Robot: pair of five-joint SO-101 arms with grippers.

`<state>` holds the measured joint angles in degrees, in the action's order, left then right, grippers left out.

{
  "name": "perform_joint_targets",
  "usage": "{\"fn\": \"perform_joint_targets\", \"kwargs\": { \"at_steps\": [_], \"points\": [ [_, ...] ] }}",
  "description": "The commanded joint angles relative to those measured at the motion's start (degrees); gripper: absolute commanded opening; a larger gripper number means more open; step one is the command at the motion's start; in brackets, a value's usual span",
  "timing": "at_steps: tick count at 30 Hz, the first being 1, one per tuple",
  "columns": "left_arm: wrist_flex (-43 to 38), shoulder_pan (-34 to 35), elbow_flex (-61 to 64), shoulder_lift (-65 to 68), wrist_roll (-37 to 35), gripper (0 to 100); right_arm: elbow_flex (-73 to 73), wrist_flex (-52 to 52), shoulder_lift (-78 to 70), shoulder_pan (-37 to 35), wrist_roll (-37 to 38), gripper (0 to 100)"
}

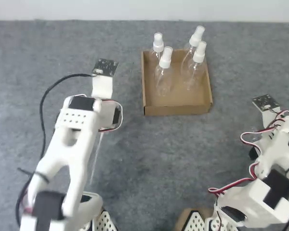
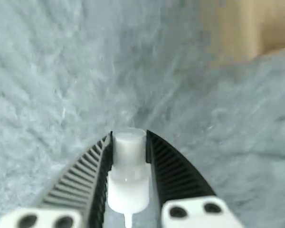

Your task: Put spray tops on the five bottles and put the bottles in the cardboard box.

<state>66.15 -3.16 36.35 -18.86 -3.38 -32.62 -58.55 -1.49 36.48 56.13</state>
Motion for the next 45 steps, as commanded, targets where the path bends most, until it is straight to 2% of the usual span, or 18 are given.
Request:
{"fn": "perform_joint_targets", "kwargs": {
  "at_steps": [1, 4, 6, 11, 15, 24, 32, 37, 45],
  "points": [
    [-0.70, -2.20, -0.75, -8.09, -1.85, 1, 2.37, 0.92, 0.48, 0.84, -8.09, 1.1],
    [-3.25, -2.11, 2.07, -9.23, -2.02, 1, 6.77, 1.01, -0.04, 2.51, -15.03, 2.0],
    [-5.27, -2.11, 4.26, -9.23, -2.02, 1, 8.88, 0.57, -0.04, 3.30, -17.14, 7.0],
    [-9.85, -2.11, 9.19, -9.67, -2.02, 1, 9.41, -2.68, 0.13, 3.65, -14.95, 24.0],
    [-9.85, -2.11, 9.71, -9.67, -1.85, 1, 10.37, -6.29, 0.57, 1.27, -11.69, 30.9],
    [-10.99, -2.11, 12.00, -9.67, -1.67, 1, 30.68, -18.42, -1.01, -3.03, -11.69, 26.1],
    [-11.25, -2.11, 12.00, -9.23, -1.67, 1, 35.96, -28.53, -12.62, -5.58, -11.87, 25.9],
    [-11.25, -2.11, 12.00, -9.14, -1.67, 1, 35.87, -28.53, -16.13, -4.79, -11.87, 25.7],
    [-11.96, -2.11, 12.88, -9.32, -1.67, 1, 36.04, -20.62, -22.02, -3.65, -13.54, 25.6]
  ]
}}
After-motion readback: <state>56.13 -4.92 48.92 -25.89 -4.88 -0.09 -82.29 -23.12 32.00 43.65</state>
